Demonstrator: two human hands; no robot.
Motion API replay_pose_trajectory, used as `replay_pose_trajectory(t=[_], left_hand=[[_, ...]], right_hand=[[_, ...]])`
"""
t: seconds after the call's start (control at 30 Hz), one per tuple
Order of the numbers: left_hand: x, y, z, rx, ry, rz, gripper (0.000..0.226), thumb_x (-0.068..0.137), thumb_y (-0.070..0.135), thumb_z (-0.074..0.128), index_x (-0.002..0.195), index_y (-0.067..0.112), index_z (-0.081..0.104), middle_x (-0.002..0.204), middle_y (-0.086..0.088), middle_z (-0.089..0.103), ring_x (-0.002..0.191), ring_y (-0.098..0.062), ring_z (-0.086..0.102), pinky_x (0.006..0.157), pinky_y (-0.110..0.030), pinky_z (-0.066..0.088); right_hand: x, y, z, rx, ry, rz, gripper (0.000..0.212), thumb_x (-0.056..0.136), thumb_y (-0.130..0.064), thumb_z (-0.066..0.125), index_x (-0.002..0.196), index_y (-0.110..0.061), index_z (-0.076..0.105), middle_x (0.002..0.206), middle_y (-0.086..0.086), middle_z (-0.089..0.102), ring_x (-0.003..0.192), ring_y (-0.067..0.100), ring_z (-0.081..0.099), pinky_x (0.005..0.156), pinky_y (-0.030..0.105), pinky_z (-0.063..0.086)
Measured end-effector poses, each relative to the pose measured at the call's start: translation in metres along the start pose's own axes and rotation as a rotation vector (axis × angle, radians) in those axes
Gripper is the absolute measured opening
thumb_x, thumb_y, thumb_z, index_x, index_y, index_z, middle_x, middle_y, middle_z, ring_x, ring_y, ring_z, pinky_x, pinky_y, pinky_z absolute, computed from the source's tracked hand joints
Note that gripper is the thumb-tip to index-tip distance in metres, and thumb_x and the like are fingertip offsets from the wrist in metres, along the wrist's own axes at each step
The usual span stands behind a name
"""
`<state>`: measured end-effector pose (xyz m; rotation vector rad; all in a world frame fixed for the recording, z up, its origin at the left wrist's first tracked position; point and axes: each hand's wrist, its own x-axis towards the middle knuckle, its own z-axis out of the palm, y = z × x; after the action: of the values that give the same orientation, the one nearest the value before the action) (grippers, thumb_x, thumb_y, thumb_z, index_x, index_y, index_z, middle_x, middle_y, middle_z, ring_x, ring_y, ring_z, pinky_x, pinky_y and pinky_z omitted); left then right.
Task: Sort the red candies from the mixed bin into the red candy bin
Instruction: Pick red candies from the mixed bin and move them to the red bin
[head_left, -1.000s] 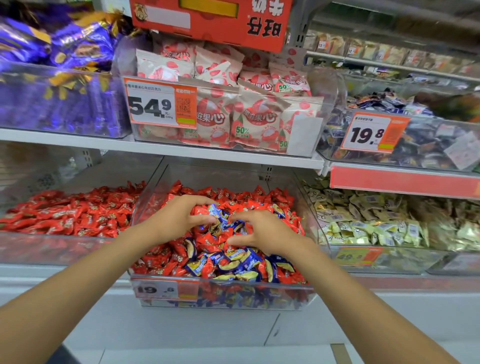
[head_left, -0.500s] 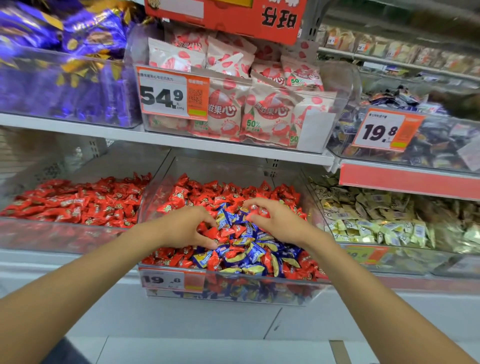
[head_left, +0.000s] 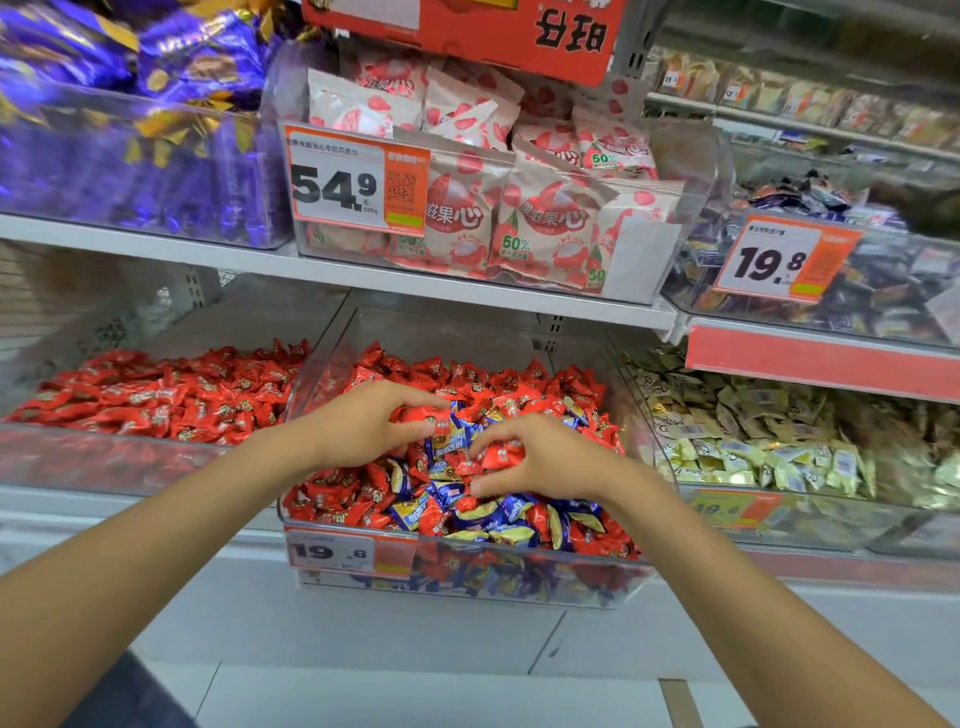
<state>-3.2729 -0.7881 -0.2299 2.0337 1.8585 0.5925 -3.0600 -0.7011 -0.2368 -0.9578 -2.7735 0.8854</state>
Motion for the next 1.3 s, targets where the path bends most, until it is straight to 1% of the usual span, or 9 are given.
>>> replay_pose_trajectory(t=[0.13, 0.23, 0.47, 0.63, 0.83, 0.97, 1.1, 1.2, 1.3], left_hand=[[0.0, -0.002, 0.004, -0.028, -0.051, -0.032, 0.024, 0.093, 0.031, 0.056, 0.118, 0.029, 0.058, 0.116, -0.006, 0.062, 0.083, -0.014, 0.066, 0.072, -0.019, 0.05], [0.002, -0.002, 0.009, -0.128, -0.024, -0.06, 0.011, 0.09, 0.022, 0.062, 0.1, 0.023, 0.058, 0.111, -0.009, 0.063, 0.058, -0.015, 0.065, 0.052, -0.025, 0.053], [0.011, 0.003, 0.015, -0.1, -0.025, 0.044, 0.034, 0.091, 0.013, 0.058, 0.108, 0.042, 0.06, 0.111, 0.014, 0.052, 0.073, -0.01, 0.055, 0.07, -0.026, 0.048], [0.019, 0.0, 0.028, -0.05, -0.027, 0.008, 0.024, 0.076, 0.03, 0.078, 0.087, 0.024, 0.057, 0.1, 0.003, 0.056, 0.093, -0.013, 0.05, 0.073, -0.022, 0.038], [0.021, -0.002, 0.033, 0.059, -0.11, 0.038, 0.039, 0.076, 0.04, 0.075, 0.112, 0.028, 0.068, 0.106, 0.007, 0.052, 0.101, -0.008, 0.047, 0.084, -0.024, 0.036], [0.022, -0.004, 0.034, 0.088, -0.103, 0.043, 0.035, 0.077, 0.041, 0.073, 0.109, 0.028, 0.07, 0.107, 0.008, 0.052, 0.103, -0.011, 0.049, 0.089, -0.029, 0.04], [0.015, -0.005, 0.024, 0.061, -0.017, 0.063, 0.035, 0.08, 0.042, 0.07, 0.11, 0.025, 0.067, 0.116, 0.005, 0.061, 0.11, -0.014, 0.055, 0.096, -0.035, 0.043], [0.007, 0.001, 0.01, 0.005, 0.107, 0.089, 0.038, 0.082, 0.04, 0.068, 0.116, 0.023, 0.064, 0.126, 0.007, 0.061, 0.118, -0.012, 0.054, 0.1, -0.029, 0.041], [-0.005, 0.003, -0.006, -0.05, 0.243, 0.139, 0.032, 0.081, 0.034, 0.07, 0.111, 0.02, 0.067, 0.115, 0.006, 0.066, 0.109, -0.009, 0.059, 0.094, -0.024, 0.042]], right_hand=[[-0.002, 0.007, -0.005, -0.036, 0.148, 0.027, 0.013, 0.082, -0.035, 0.073, 0.087, -0.023, 0.07, 0.092, -0.01, 0.067, 0.082, 0.004, 0.058, 0.079, 0.031, 0.045], [-0.008, 0.016, -0.018, -0.124, 0.334, 0.08, 0.01, 0.086, -0.033, 0.069, 0.085, -0.026, 0.061, 0.106, -0.002, 0.067, 0.099, 0.014, 0.059, 0.085, 0.032, 0.045], [-0.015, 0.004, -0.02, -0.011, 0.472, 0.018, 0.021, 0.082, -0.032, 0.074, 0.099, -0.023, 0.068, 0.106, -0.01, 0.064, 0.098, 0.005, 0.056, 0.092, 0.027, 0.044], [-0.002, -0.007, 0.004, -0.137, 0.135, -0.019, 0.041, 0.075, -0.046, 0.076, 0.108, -0.023, 0.069, 0.111, -0.007, 0.068, 0.101, 0.009, 0.059, 0.086, 0.028, 0.045], [0.003, -0.006, -0.002, -0.251, -0.03, 0.027, 0.03, 0.082, -0.036, 0.072, 0.109, -0.023, 0.07, 0.108, -0.008, 0.067, 0.096, 0.007, 0.058, 0.078, 0.026, 0.039], [-0.008, -0.001, -0.005, -0.029, 0.062, 0.044, 0.013, 0.082, -0.029, 0.074, 0.092, -0.022, 0.07, 0.074, -0.01, 0.061, 0.055, 0.001, 0.054, 0.059, 0.02, 0.042], [-0.017, 0.005, -0.013, 0.042, 0.218, 0.031, 0.011, 0.084, -0.035, 0.07, 0.086, -0.025, 0.068, 0.088, -0.015, 0.063, 0.08, -0.003, 0.056, 0.079, 0.023, 0.038], [-0.023, -0.005, -0.017, 0.092, 0.272, 0.036, 0.016, 0.089, -0.032, 0.065, 0.092, -0.017, 0.067, 0.064, -0.021, 0.057, 0.057, -0.015, 0.052, 0.059, 0.008, 0.035], [-0.018, -0.016, -0.012, 0.119, 0.355, 0.0, 0.011, 0.089, -0.028, 0.065, 0.089, -0.017, 0.064, 0.07, -0.016, 0.062, 0.063, 0.0, 0.059, 0.058, 0.022, 0.041]])
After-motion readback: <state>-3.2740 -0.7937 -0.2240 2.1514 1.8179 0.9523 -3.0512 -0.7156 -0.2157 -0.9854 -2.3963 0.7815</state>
